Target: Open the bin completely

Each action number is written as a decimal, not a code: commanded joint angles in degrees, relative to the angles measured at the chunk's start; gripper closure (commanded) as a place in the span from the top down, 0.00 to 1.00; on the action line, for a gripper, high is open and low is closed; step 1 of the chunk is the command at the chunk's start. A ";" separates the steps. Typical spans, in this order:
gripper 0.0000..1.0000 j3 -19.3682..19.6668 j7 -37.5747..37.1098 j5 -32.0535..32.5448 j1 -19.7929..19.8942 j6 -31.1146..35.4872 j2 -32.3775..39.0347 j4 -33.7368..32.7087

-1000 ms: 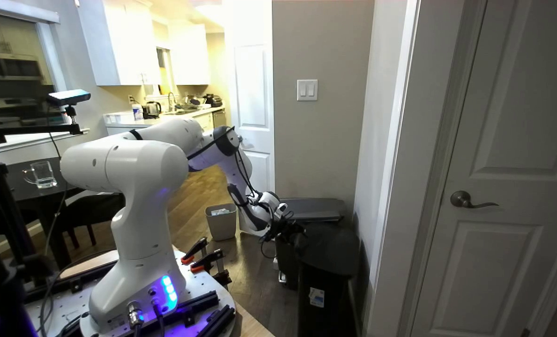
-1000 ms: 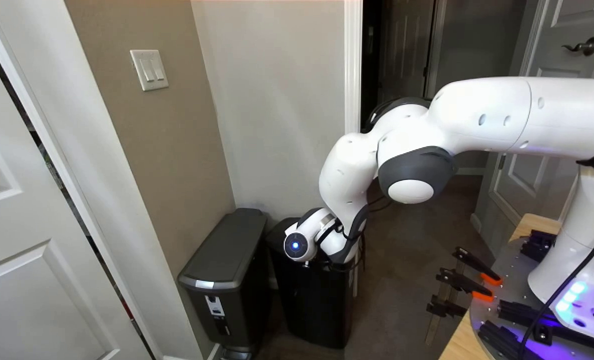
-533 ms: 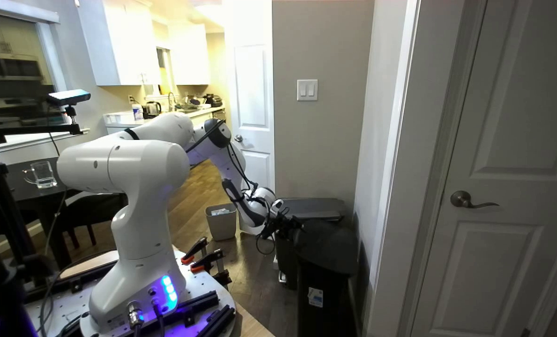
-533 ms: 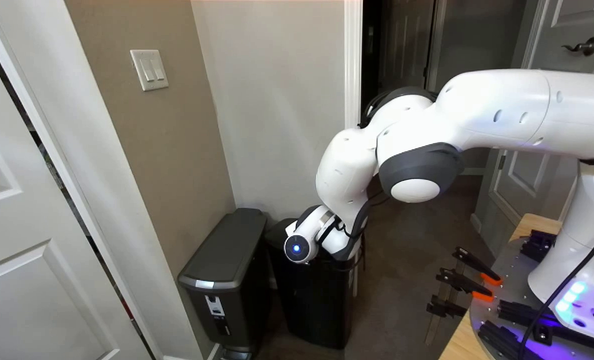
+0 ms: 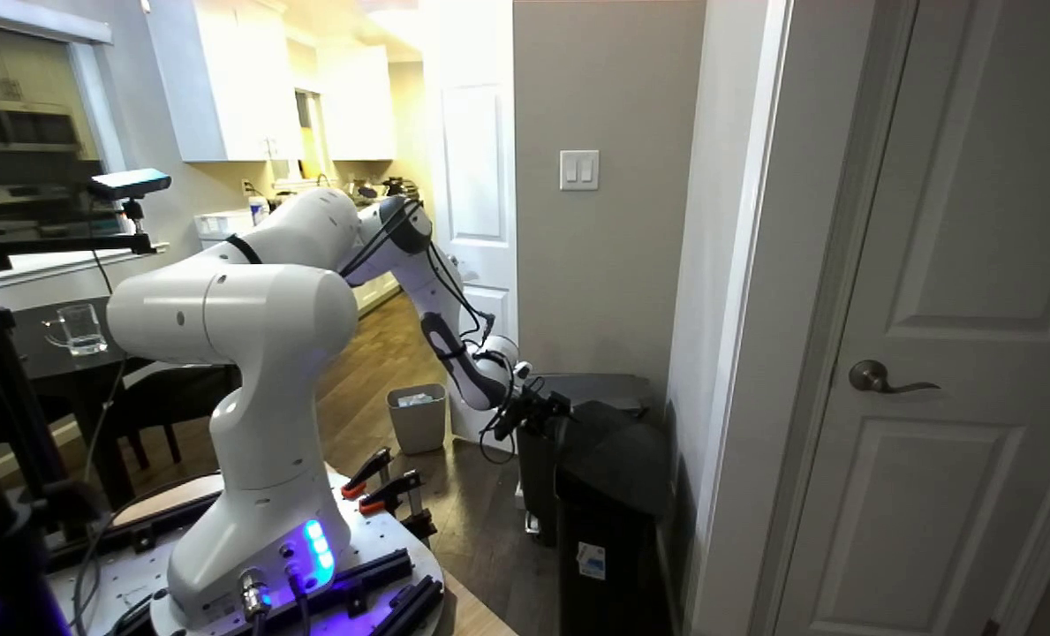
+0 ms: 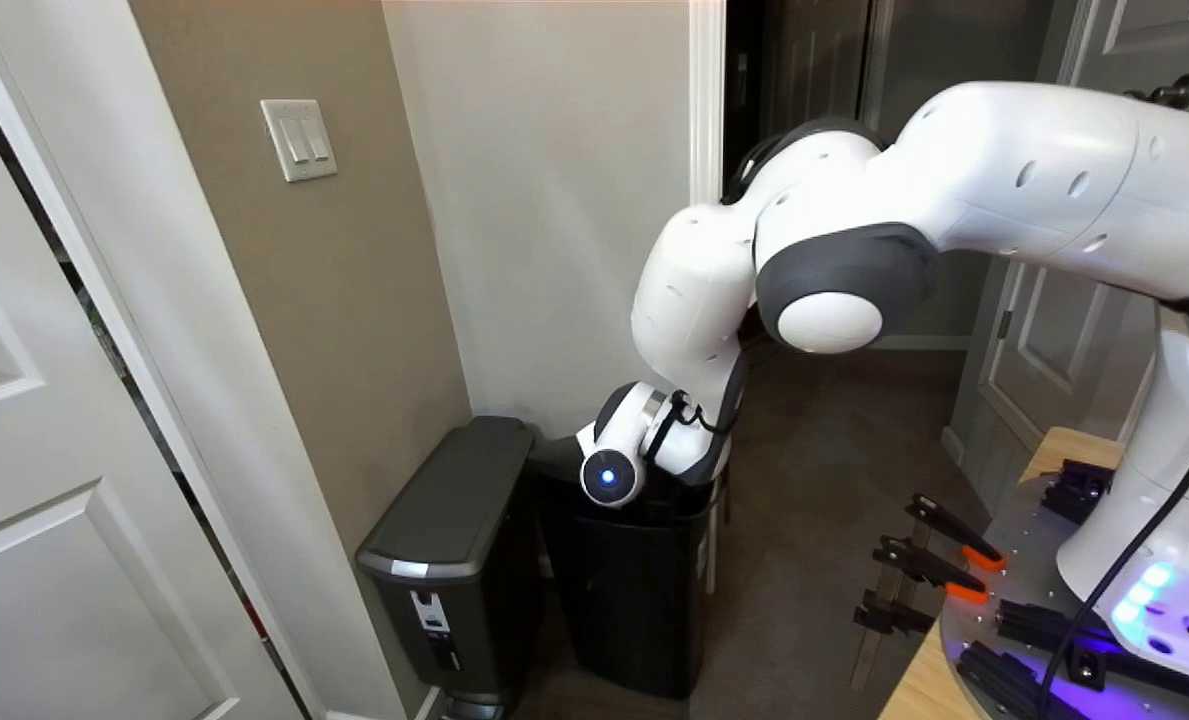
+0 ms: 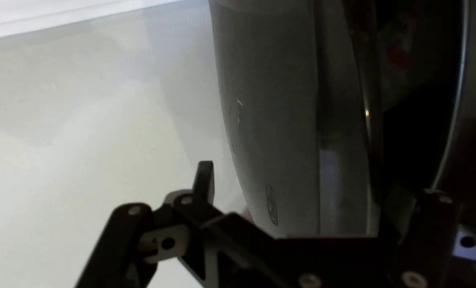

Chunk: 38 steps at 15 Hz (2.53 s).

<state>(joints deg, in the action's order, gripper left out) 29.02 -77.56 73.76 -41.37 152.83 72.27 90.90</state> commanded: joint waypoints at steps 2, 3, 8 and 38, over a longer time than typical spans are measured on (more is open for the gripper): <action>1.00 -4.51 -9.33 14.05 2.75 -3.47 -11.64 9.80; 1.00 -6.24 -10.93 16.95 4.34 -4.92 -13.44 10.87; 1.00 -18.13 -15.33 27.74 15.09 -14.23 -21.41 16.43; 1.00 -37.24 27.52 9.88 34.75 -5.03 12.91 -20.36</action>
<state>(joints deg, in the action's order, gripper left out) -8.86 -57.75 89.67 -5.18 148.58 81.79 75.43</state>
